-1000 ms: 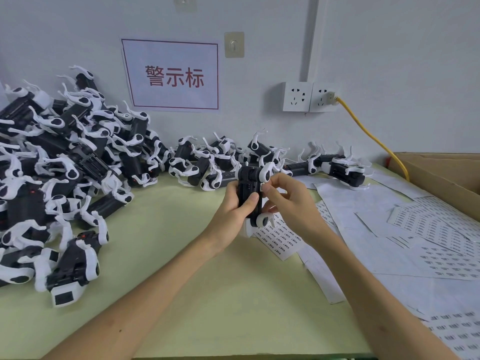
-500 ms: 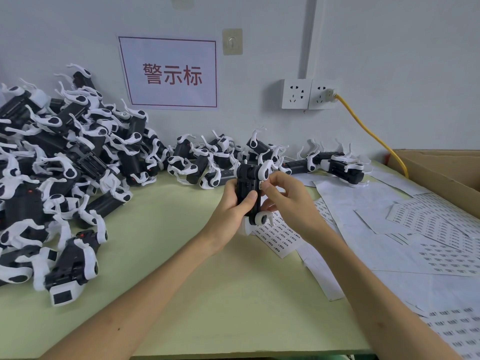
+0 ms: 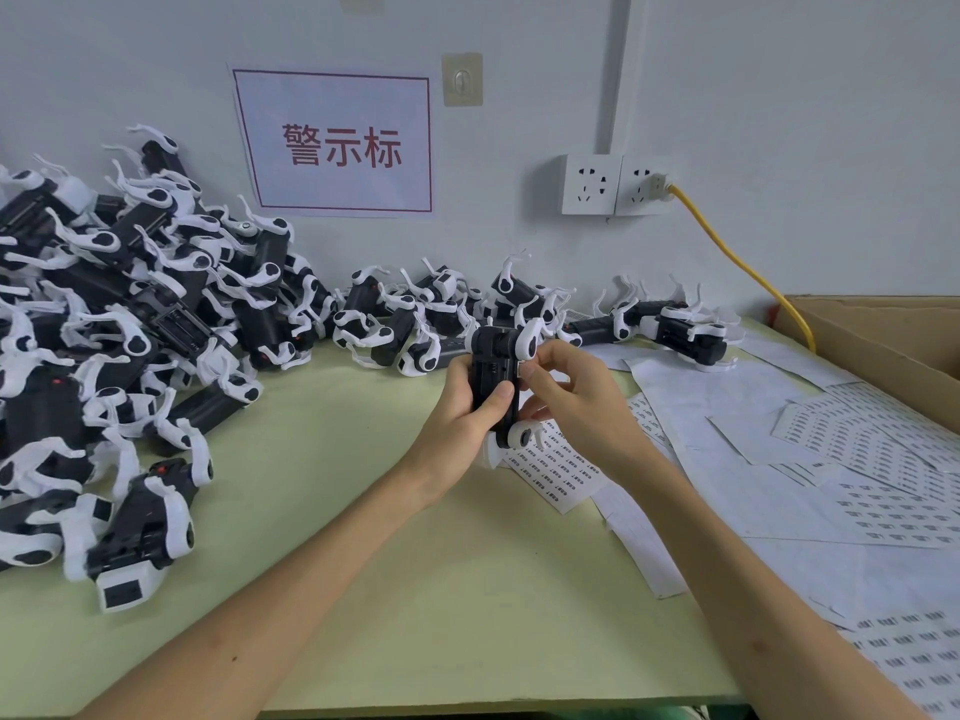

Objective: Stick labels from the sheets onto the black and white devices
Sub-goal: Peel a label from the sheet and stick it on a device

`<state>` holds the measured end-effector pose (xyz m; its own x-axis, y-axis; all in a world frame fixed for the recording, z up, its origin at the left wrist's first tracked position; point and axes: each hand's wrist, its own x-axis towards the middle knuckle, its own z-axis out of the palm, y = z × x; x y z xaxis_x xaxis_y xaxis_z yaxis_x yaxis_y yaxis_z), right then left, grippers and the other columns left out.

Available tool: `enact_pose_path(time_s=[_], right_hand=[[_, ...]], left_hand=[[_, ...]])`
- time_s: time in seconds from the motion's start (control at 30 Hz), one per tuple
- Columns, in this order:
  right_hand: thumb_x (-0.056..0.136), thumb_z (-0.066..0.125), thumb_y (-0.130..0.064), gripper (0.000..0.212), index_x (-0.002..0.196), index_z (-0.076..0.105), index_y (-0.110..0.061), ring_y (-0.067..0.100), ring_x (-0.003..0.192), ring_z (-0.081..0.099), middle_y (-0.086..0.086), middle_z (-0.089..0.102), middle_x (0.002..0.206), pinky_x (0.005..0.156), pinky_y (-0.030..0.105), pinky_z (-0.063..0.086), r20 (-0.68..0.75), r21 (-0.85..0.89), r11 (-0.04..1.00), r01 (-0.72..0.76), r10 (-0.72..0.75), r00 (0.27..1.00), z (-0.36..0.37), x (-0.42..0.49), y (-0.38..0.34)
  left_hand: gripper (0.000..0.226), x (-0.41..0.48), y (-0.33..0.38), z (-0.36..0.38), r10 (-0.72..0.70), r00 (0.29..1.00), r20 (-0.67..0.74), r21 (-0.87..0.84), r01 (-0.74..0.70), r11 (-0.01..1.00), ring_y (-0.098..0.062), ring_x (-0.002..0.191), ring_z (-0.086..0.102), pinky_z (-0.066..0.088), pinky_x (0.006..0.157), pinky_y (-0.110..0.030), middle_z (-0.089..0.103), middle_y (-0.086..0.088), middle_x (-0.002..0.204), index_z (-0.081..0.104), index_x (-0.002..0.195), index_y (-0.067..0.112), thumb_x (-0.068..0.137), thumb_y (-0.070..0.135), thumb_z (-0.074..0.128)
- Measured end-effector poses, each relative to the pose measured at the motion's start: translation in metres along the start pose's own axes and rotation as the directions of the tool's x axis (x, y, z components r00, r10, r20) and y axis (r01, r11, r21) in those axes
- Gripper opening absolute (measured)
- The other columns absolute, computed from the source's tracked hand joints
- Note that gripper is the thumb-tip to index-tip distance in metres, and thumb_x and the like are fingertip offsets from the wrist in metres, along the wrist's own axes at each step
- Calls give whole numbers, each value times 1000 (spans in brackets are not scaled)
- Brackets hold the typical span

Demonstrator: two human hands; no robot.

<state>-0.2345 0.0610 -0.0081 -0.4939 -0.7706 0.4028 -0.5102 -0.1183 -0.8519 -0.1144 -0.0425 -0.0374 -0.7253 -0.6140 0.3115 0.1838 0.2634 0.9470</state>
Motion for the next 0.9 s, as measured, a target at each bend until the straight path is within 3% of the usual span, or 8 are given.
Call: enact_pose_path(time_s=[0.3,0.37,0.67,0.8,0.9], right_hand=[[103,59,-23,17,90,62,-12,22,72,75,1,67,91,81,58,58,-9,31,999,-13,13,1000,1,0,0],[103,59,-22,17,90,62,-11,21,72,75,3,68,93,82,56,59,-8,31,999,-15,15,1000,1,0,1],[103,58,-22,18,90,63,-11,20,72,75,7,69,95,78,40,63,4,36,999,-22,22,1000,1,3,3],[101,63,-21,17,86,64,-11,19,70,76,1,69,87,70,27,60,-19,64,997,-31,33,999,1,4,6],[95,71,-24,23,76,65,-13,14,73,74,-7,70,76,64,16,49,-39,77,994,-81,84,996,-1,5,8]], left_hand=[[46,0,0,0,19,1000,-6,7,-19,1000,0,120,60,48,103,-26,62,3,131,44,132,19,91,36,55],[46,0,0,0,23,1000,-2,10,-23,1000,3,117,60,49,99,-23,62,4,129,44,131,18,90,36,55],[46,-2,4,0,40,999,3,3,-40,999,9,108,60,47,91,-14,60,7,121,42,130,14,90,33,54],[49,-1,4,-2,6,1000,6,-17,-6,1000,-1,115,59,50,97,-21,60,2,126,42,134,12,91,31,56],[32,-1,4,-4,-49,999,14,-61,50,997,-12,118,62,52,97,-26,65,-3,127,47,133,13,103,17,57]])
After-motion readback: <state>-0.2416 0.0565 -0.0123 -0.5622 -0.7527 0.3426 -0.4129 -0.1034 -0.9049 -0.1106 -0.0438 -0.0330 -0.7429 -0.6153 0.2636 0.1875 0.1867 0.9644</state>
